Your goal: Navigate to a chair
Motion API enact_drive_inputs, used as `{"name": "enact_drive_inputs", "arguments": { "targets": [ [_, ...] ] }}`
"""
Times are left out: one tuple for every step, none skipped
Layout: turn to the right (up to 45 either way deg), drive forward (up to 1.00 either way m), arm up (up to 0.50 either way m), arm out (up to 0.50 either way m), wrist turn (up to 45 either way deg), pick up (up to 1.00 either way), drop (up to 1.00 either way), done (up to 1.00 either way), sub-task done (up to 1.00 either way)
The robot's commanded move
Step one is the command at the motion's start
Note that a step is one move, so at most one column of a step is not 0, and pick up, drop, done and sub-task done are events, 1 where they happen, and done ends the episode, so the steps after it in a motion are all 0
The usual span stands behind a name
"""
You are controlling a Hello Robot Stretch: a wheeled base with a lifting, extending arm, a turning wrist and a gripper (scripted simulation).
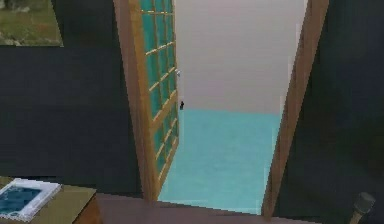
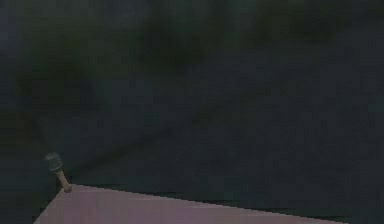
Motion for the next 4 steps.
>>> {"name": "enact_drive_inputs", "arguments": {
  "targets": [
    [3.0,0.0,0.0,0.0,0.0,0.0,0.0,0.0,0.0],
    [0.0,1.0,0.0,0.0,0.0,0.0,0.0,0.0,0.0],
    [0.0,0.5,0.0,0.0,0.0,0.0,0.0,0.0,0.0],
    [45.0,0.0,0.0,0.0,0.0,0.0,0.0,0.0,0.0]
  ]
}}
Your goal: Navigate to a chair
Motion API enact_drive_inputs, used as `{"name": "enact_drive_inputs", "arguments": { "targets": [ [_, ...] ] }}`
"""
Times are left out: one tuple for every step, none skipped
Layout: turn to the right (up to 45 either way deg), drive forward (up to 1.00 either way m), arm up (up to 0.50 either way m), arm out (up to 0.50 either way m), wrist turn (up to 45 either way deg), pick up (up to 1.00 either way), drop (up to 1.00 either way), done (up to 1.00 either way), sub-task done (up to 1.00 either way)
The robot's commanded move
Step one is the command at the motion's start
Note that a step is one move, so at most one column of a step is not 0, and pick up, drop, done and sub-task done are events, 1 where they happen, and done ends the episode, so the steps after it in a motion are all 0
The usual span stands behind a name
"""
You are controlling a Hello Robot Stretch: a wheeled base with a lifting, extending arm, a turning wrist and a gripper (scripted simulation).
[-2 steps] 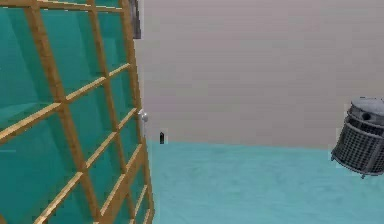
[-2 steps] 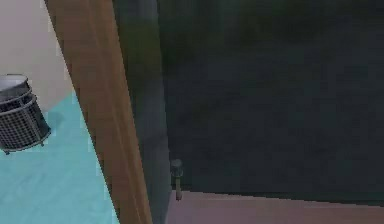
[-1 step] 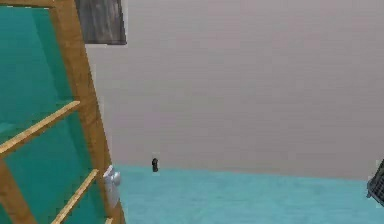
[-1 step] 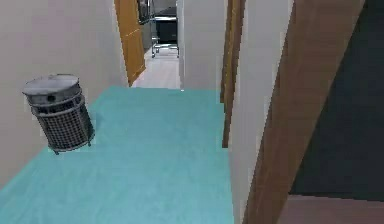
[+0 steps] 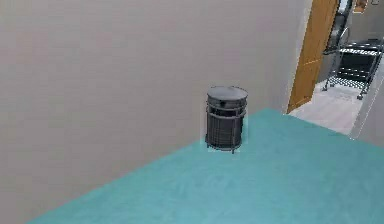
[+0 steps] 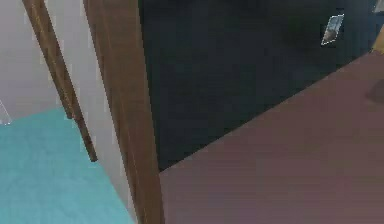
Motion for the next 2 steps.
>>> {"name": "enact_drive_inputs", "arguments": {
  "targets": [
    [27.0,0.0,0.0,0.0,0.0,0.0,0.0,0.0,0.0],
    [0.0,0.4,0.0,0.0,0.0,0.0,0.0,0.0,0.0]
  ]
}}
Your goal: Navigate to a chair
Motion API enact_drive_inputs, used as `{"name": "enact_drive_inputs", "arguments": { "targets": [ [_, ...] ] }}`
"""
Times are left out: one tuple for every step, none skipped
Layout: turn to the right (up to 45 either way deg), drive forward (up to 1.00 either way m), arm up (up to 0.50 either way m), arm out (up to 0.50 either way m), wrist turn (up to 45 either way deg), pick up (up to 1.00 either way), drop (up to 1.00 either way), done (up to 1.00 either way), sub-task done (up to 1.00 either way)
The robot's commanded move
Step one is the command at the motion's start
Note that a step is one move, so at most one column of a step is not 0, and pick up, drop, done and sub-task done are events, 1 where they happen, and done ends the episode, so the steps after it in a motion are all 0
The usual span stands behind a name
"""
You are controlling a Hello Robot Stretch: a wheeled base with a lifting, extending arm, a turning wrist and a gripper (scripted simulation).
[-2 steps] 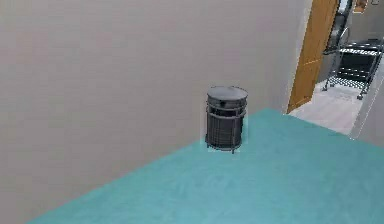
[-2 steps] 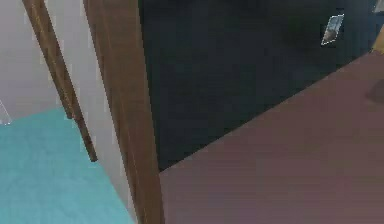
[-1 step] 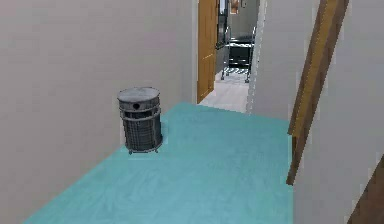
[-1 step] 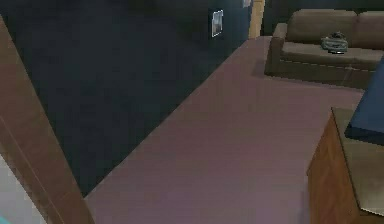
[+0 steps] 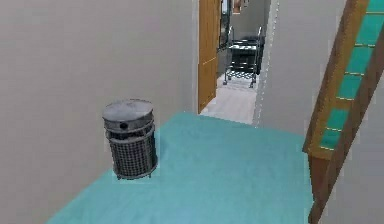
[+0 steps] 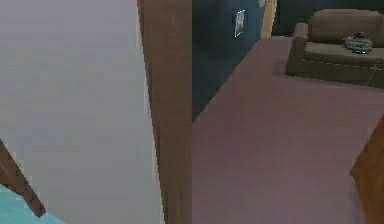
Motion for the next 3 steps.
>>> {"name": "enact_drive_inputs", "arguments": {
  "targets": [
    [15.0,0.0,0.0,0.0,0.0,0.0,0.0,0.0,0.0],
    [0.0,0.05,0.0,0.0,0.0,0.0,0.0,0.0,0.0],
    [-9.0,0.0,0.0,0.0,0.0,0.0,0.0,0.0,0.0]
  ]
}}
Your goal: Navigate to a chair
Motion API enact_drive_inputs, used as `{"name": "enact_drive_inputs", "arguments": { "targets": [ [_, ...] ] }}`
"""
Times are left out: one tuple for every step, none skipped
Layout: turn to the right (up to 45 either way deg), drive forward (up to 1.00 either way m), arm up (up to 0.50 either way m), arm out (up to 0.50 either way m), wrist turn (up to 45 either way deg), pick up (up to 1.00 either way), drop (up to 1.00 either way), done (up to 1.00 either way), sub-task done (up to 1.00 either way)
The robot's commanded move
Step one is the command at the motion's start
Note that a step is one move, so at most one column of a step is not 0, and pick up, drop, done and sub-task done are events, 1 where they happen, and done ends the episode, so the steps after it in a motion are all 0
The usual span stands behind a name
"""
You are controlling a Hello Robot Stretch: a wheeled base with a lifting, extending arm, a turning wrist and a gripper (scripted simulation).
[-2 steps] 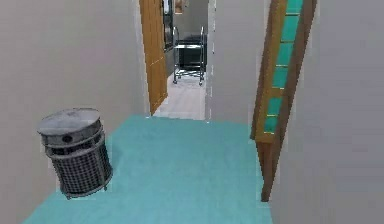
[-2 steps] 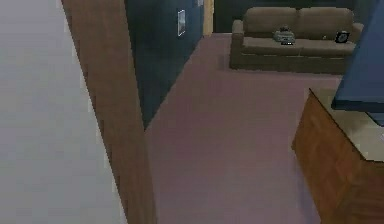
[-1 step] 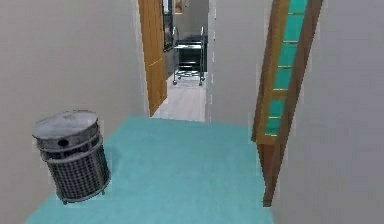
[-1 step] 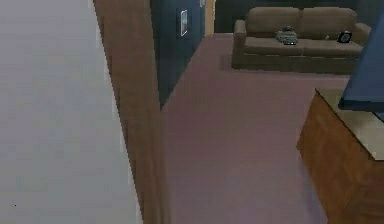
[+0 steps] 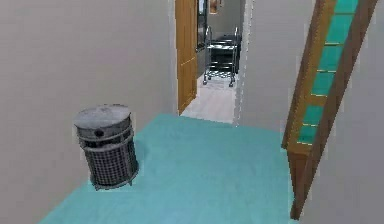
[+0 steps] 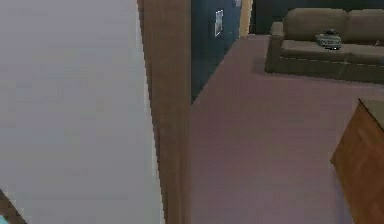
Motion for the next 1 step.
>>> {"name": "enact_drive_inputs", "arguments": {
  "targets": [
    [0.0,1.0,0.0,0.0,0.0,0.0,0.0,0.0,0.0]
  ]
}}
